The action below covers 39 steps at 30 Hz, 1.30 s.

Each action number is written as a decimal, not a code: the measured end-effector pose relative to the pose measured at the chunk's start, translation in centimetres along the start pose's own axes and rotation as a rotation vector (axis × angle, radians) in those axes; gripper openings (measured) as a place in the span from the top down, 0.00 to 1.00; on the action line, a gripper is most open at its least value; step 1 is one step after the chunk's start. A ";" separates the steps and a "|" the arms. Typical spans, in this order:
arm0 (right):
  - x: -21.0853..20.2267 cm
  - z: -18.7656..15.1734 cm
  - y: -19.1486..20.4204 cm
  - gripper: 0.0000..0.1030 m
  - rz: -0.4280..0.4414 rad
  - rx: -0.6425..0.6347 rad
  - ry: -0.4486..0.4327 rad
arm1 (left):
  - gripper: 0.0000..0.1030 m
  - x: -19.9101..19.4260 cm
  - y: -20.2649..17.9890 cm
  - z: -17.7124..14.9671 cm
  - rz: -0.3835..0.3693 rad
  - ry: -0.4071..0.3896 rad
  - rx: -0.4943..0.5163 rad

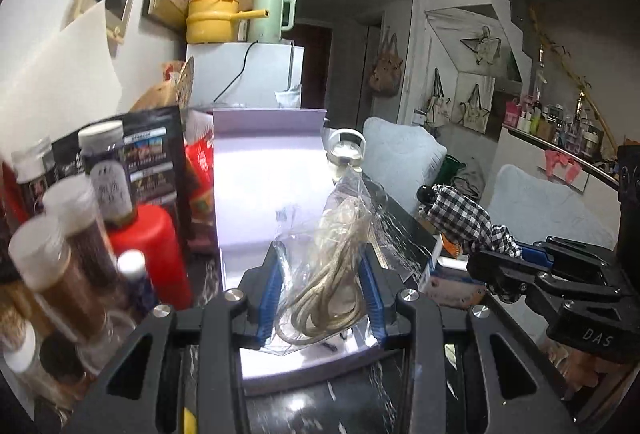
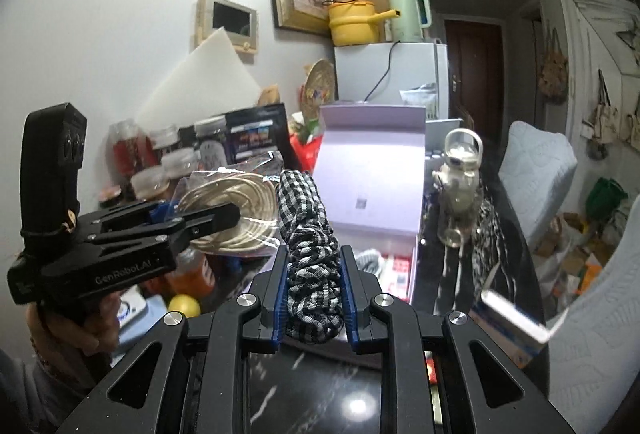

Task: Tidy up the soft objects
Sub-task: 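Lift and carry the cord bag and gingham scrunchie over the lavender box, then lower the cord bag into the box with the left gripper while the right gripper releases the scrunchie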

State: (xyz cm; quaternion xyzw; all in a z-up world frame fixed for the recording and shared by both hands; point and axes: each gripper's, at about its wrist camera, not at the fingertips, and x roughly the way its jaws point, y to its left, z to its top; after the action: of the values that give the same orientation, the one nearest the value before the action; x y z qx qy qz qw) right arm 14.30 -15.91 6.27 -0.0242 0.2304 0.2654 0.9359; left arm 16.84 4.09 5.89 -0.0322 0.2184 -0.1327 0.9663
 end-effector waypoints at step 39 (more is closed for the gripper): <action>14.8 2.3 -7.2 0.78 -0.096 0.063 0.169 | 0.64 17.5 3.9 0.6 0.211 0.200 0.044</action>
State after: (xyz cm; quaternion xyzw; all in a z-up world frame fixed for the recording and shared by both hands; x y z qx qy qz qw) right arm 30.08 -14.49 1.14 -0.0280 0.3153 0.2100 0.9250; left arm 33.29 3.15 -1.30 0.0255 0.3129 -0.0379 0.9487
